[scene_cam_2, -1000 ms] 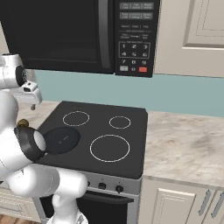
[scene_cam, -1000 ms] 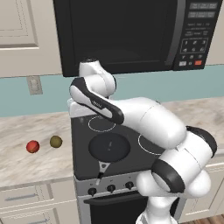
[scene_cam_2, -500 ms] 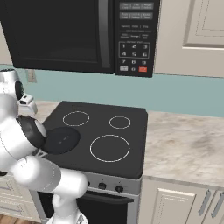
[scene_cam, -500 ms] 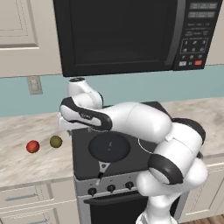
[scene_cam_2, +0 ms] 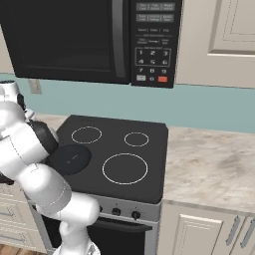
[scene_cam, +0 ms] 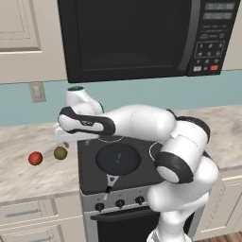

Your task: Put the potato and onion in the pan. Then turn on the front left burner and set the heat to medium.

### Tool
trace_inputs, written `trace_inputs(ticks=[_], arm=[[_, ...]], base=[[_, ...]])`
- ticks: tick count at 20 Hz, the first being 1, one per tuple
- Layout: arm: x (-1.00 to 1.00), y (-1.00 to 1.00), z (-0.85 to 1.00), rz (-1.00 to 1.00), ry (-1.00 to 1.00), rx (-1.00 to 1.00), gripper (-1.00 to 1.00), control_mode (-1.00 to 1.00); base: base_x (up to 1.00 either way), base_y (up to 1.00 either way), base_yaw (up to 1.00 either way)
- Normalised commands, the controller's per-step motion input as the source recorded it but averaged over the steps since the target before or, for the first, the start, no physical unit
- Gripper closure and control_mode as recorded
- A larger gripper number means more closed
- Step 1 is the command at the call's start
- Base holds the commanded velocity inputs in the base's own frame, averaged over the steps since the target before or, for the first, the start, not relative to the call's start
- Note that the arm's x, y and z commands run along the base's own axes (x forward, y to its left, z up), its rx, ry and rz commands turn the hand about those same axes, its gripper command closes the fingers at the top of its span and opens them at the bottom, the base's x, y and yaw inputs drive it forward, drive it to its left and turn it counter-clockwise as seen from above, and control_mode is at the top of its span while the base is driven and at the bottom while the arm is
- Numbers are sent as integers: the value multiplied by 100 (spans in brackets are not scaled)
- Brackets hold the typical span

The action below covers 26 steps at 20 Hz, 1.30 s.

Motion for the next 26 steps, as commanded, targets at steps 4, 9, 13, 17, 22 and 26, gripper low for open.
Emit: trace_inputs(ticks=[4, 9, 13, 17, 22, 26], arm=[[40, 25, -3, 0, 7, 0, -100, -100], [46, 22, -18, 0, 5, 0, -100, -100], [44, 19, -37, 0, 0, 0, -100, -100], [27, 24, -47, 0, 0, 0, -100, -100], [4, 26, -58, 0, 0, 0, -100, -100], [2, 27, -29, 0, -1, 0, -100, -100]], base=[[0, 0, 0], [0, 0, 0], [0, 0, 0], [0, 0, 0], [0, 0, 0], [0, 0, 0]])
